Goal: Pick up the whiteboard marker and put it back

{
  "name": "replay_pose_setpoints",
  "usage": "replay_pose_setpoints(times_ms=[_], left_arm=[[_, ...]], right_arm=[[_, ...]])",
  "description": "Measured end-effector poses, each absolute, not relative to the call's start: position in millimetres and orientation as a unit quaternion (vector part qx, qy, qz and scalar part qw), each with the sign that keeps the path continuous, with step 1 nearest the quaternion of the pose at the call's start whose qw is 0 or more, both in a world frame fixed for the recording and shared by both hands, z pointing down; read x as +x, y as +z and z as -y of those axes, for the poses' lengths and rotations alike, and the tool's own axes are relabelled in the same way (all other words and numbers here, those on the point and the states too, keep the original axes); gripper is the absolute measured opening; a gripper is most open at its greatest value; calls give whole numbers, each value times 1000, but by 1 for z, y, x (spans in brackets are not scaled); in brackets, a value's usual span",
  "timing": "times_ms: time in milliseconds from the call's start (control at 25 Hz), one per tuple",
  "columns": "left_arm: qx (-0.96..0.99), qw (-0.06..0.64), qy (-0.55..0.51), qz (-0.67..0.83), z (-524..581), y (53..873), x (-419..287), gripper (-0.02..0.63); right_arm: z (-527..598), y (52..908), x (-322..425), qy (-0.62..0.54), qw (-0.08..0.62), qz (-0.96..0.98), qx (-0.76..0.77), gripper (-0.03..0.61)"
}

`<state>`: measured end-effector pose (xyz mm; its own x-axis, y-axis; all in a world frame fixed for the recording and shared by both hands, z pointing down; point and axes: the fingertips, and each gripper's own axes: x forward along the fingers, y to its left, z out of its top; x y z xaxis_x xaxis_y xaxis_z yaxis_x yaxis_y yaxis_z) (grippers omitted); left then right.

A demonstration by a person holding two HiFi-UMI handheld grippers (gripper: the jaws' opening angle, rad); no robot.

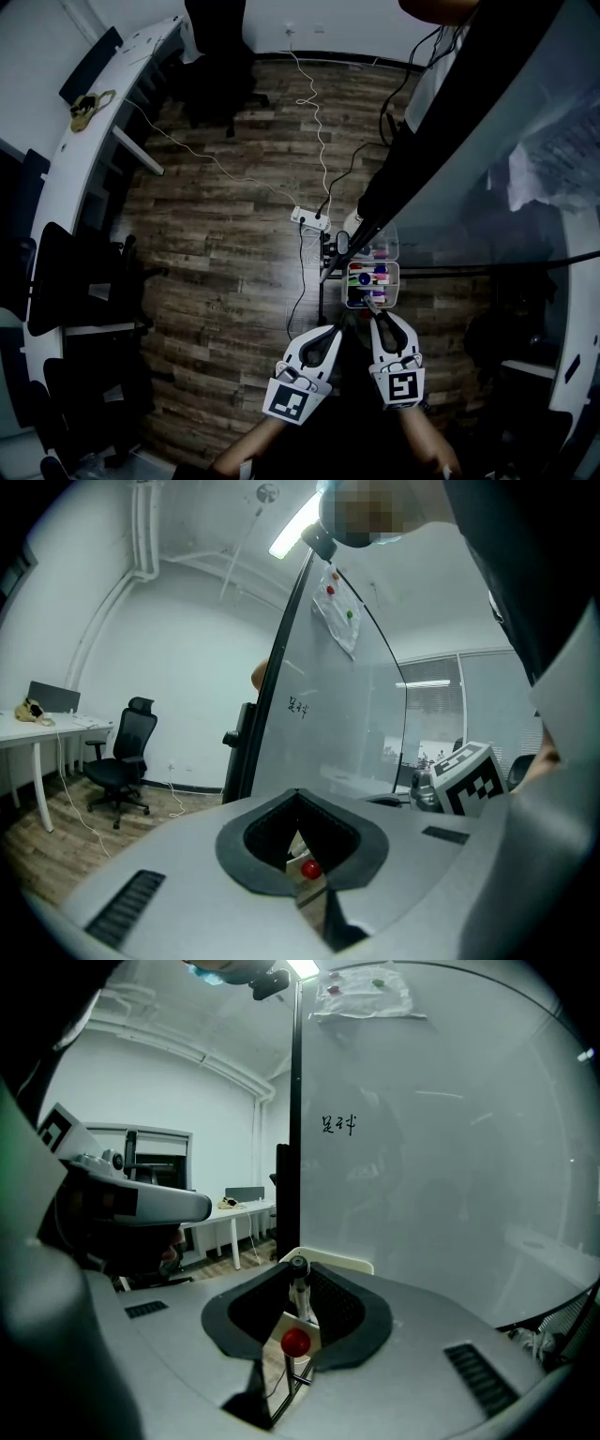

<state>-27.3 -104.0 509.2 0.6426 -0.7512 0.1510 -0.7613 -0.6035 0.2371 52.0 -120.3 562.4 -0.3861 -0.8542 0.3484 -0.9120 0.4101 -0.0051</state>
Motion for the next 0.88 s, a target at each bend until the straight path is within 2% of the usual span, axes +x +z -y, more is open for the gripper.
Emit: replay_pose_setpoints(times_ms=[880], left_arm=[[895, 145, 12, 421, 101, 508, -28, 8]], right_arm=[[111, 561, 40, 98, 131, 841, 515, 80]])
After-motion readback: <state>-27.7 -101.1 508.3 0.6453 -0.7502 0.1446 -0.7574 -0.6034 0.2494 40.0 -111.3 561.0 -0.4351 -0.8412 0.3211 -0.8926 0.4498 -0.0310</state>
